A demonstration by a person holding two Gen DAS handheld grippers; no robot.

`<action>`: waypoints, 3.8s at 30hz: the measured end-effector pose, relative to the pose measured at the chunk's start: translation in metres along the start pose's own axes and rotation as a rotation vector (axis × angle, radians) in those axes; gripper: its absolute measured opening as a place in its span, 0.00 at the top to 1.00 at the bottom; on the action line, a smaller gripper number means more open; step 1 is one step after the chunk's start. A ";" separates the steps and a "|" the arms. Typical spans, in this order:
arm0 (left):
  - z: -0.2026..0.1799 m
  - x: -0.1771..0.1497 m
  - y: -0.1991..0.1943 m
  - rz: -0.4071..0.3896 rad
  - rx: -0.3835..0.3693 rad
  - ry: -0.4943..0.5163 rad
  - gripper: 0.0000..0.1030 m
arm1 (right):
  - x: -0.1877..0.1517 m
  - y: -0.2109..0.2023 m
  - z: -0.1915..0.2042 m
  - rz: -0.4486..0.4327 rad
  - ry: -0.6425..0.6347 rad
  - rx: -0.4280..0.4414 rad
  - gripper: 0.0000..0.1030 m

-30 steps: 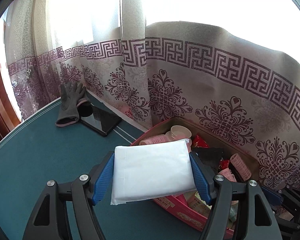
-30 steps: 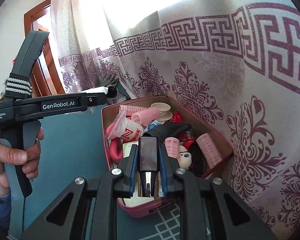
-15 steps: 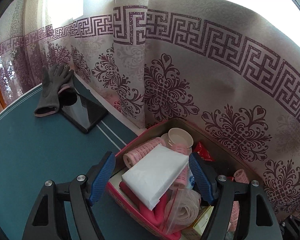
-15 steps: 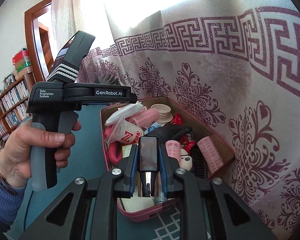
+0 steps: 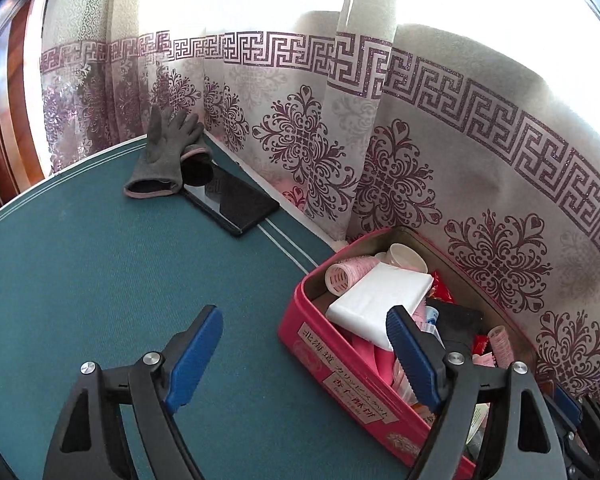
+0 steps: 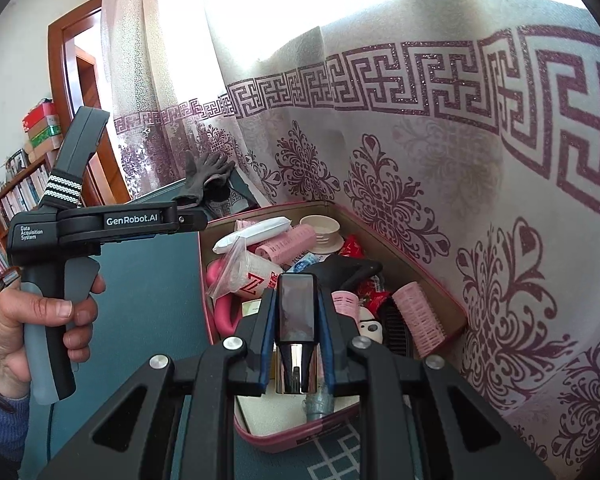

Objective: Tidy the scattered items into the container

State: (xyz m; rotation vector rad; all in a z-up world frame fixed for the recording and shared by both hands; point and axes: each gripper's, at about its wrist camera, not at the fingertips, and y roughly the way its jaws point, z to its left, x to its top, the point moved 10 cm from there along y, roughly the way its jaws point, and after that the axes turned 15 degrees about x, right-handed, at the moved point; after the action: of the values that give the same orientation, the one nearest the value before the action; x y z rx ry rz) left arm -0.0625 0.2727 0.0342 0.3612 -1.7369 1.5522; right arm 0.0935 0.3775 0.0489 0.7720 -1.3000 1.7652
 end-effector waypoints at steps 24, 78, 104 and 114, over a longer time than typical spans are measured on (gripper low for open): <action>0.037 -0.048 -0.019 0.009 0.059 -0.001 0.17 | 0.001 0.025 0.038 0.057 -0.006 0.105 0.79; 0.013 -0.079 -0.064 -0.031 0.028 0.073 0.00 | -0.023 -0.023 0.025 0.060 -0.094 -0.039 0.22; -0.035 -0.070 -0.124 -0.215 0.172 0.201 0.00 | -0.043 -0.069 0.010 0.020 -0.037 -0.106 0.12; -0.068 -0.082 -0.117 -0.147 0.075 0.232 0.00 | -0.049 -0.078 -0.002 0.008 -0.018 -0.131 0.08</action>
State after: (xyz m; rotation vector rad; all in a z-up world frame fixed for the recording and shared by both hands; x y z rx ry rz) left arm 0.0927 0.2887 0.0592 0.3244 -1.4447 1.4924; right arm 0.1855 0.3800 0.0447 0.7108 -1.4171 1.6640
